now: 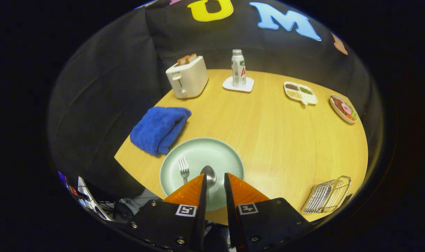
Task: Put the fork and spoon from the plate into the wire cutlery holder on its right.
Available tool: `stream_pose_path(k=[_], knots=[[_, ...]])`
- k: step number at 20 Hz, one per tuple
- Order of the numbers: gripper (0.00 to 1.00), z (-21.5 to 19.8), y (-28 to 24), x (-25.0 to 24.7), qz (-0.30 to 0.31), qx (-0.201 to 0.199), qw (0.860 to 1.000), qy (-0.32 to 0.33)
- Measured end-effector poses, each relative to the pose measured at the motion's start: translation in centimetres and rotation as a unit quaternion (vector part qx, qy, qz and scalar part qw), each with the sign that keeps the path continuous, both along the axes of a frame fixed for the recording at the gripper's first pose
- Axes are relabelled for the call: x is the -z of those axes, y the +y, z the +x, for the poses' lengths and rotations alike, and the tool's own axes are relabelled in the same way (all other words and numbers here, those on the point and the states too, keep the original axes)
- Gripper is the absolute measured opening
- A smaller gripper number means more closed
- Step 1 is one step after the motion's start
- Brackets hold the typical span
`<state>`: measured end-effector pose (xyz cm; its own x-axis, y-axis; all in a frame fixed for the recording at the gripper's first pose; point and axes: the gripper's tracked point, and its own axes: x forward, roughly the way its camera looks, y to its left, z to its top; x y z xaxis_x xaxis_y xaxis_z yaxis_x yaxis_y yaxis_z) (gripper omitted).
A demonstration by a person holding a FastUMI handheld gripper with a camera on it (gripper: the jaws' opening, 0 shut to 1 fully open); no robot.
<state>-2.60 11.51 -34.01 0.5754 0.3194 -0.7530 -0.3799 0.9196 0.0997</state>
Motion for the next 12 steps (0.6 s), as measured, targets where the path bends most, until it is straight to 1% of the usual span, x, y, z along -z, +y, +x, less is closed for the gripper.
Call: stream_pose_path(k=[2,5,7,9,11,12], knots=[[0.29,-1.1,0.4,2.0,-0.008,-0.013,1.000,0.026],[0.29,-2.0,0.7,4.2,-0.031,-0.034,0.998,0.046],[0.29,-2.2,0.5,5.4,-0.051,-0.036,0.996,0.060],[0.11,-2.2,0.8,5.8,-0.052,-0.038,0.995,0.072],[0.14,-2.5,0.7,6.4,-0.058,-0.039,0.994,0.078],[0.14,-2.4,0.8,6.4,-0.057,-0.038,0.995,0.079]])
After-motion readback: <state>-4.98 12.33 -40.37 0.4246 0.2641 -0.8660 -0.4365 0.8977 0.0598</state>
